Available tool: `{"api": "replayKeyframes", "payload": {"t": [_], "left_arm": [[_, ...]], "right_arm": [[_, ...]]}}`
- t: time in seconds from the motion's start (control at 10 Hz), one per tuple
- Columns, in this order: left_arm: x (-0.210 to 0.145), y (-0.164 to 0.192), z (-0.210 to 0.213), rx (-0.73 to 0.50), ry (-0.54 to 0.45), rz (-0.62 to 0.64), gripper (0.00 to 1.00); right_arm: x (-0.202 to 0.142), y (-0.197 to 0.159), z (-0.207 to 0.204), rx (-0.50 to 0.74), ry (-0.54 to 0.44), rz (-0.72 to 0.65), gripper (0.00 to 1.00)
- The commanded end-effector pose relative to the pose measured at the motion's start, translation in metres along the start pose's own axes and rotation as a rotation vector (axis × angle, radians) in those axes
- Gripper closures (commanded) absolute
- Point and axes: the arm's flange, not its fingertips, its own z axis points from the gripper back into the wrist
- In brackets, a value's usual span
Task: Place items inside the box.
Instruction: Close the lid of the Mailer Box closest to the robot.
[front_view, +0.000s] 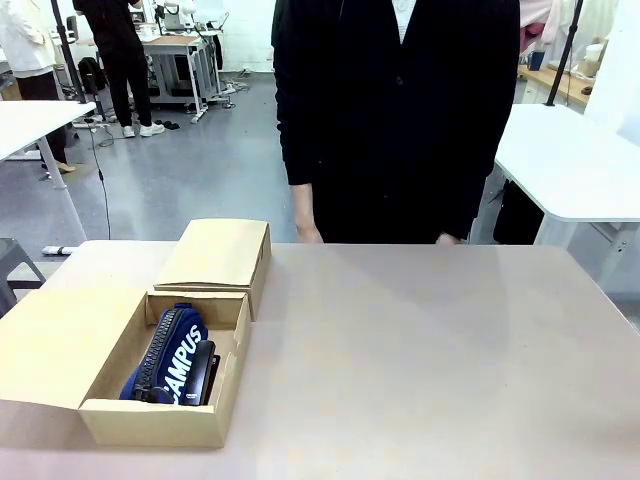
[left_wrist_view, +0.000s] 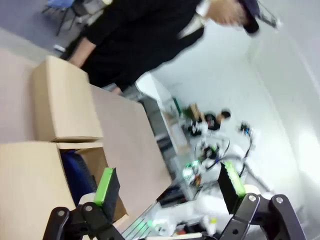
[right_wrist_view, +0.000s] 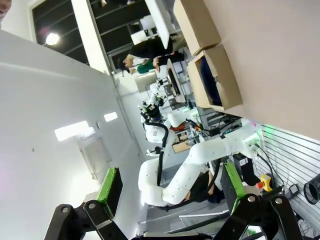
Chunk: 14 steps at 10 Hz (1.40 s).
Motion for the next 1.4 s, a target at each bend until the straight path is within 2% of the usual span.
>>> {"api": "replayKeyframes", "payload": {"t": [0.0,0.1,0.2,0.3,0.4,0.5,0.6,0.7,0.8,0.9,1.0,1.1,1.2,1.3], "left_arm": [[-0.017,-0.001,-0.047,-0.128,0.194,-0.449,0.0],[-0.033,0.0,-0.072,-0.088,0.249,-0.682,0.0],[-0.047,0.007,-0.088,0.002,0.253,-0.904,0.0],[-0.059,0.012,-0.097,0.034,0.24,-1.09,0.0],[-0.063,0.019,-0.098,0.071,0.177,-1.377,0.0],[-0.059,0.031,-0.094,0.101,0.185,-1.536,0.0],[-0.051,0.047,-0.086,0.124,0.194,-1.591,0.0],[-0.04,0.063,-0.081,0.147,0.154,-1.645,0.0],[-0.012,0.068,-0.087,0.361,0.072,-1.624,0.0],[-0.003,0.035,-0.081,0.043,0.392,-1.244,0.0],[-0.003,0.035,-0.081,0.043,0.392,-1.244,0.0],[0.01,0.055,-0.07,0.14,0.313,-1.374,0.0],[-0.011,0.059,-0.077,0.19,0.317,-1.531,0.0],[-0.004,0.079,-0.064,0.309,0.309,-1.556,0.0]], "right_arm": [[0.002,0.002,0.002,0.022,0.003,0.03,0.0],[0.002,0.002,0.002,0.022,0.003,0.03,0.0],[0.002,0.002,0.002,0.022,0.003,0.03,0.0],[0.002,0.002,0.002,0.022,0.003,0.03,0.0],[0.002,0.002,0.002,0.022,0.003,0.03,0.0],[0.002,0.002,0.002,0.022,0.003,0.03,0.0],[0.002,0.002,0.002,0.022,0.003,0.03,0.0],[0.002,0.002,0.002,0.022,0.003,0.03,0.0],[0.002,0.002,0.002,0.022,0.003,0.03,0.0],[0.002,0.002,0.002,0.022,0.003,0.03,0.0],[0.002,0.002,0.002,0.022,0.003,0.03,0.0],[0.002,0.002,0.002,0.022,0.003,0.03,0.0],[0.002,0.002,0.002,0.022,0.003,0.03,0.0],[0.002,0.002,0.002,0.022,0.003,0.03,0.0]]}}
